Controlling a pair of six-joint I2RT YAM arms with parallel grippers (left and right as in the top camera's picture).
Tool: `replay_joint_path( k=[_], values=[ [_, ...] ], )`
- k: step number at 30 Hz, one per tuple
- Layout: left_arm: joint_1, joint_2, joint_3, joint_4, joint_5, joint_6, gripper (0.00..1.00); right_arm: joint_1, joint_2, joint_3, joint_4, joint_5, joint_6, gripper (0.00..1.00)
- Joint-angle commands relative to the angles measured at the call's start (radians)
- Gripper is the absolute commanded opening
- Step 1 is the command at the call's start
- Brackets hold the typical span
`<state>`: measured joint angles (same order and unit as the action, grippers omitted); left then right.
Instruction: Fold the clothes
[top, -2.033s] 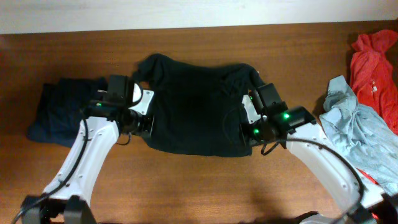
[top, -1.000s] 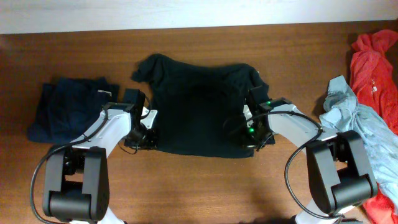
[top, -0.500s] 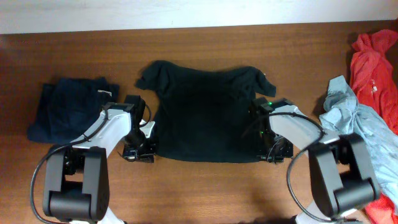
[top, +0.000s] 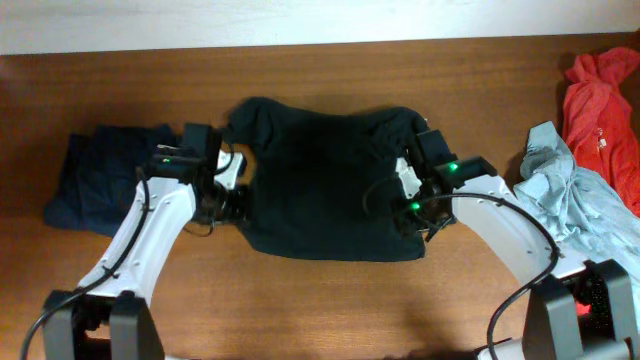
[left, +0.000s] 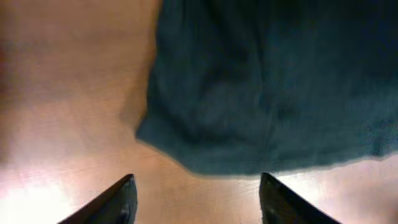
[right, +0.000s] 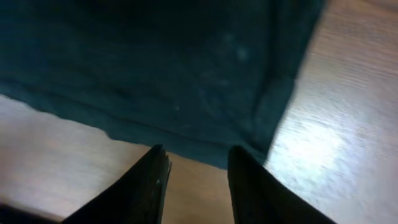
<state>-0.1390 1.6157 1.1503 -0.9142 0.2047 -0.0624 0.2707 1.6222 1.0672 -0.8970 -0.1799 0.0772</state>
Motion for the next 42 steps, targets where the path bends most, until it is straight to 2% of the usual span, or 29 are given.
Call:
replay_joint_path(
  k=[1,3,5,11,14,19,26,36,39,42],
  values=[
    [-0.002,0.04,-0.003,0.052,-0.035,0.025,0.65,-0.003,0.059,0.008,0.023,-0.072,-0.058,0.36],
    [-0.002,0.079,-0.003,0.07,-0.025,0.063,0.65,-0.003,0.089,0.008,0.024,-0.072,-0.045,0.35],
    [-0.002,0.143,-0.003,0.078,-0.026,0.092,0.65,-0.003,0.132,0.008,0.024,-0.072,-0.035,0.28],
    [0.031,0.245,-0.003,0.11,-0.024,0.102,0.66,-0.004,0.169,0.006,0.042,-0.072,0.01,0.27],
    [0.044,0.263,-0.003,0.112,0.024,0.115,0.63,-0.004,0.169,0.005,0.046,-0.071,0.014,0.27],
    [0.043,0.273,-0.003,0.094,0.163,0.137,0.48,-0.004,0.169,0.005,0.045,-0.071,0.014,0.28],
    [0.045,0.273,-0.001,-0.008,0.2,0.147,0.1,-0.004,0.169,0.005,0.044,-0.055,0.018,0.28],
    [0.099,0.273,0.053,-0.269,0.2,0.114,0.02,-0.004,0.169,0.005,0.041,-0.028,0.036,0.25],
    [0.124,0.273,0.063,-0.283,0.2,0.107,0.03,-0.004,0.169,0.005,0.04,-0.026,0.036,0.25],
    [0.148,0.273,0.064,-0.288,0.201,0.1,0.09,-0.004,0.169,0.005,0.038,-0.026,0.037,0.25]
  ],
)
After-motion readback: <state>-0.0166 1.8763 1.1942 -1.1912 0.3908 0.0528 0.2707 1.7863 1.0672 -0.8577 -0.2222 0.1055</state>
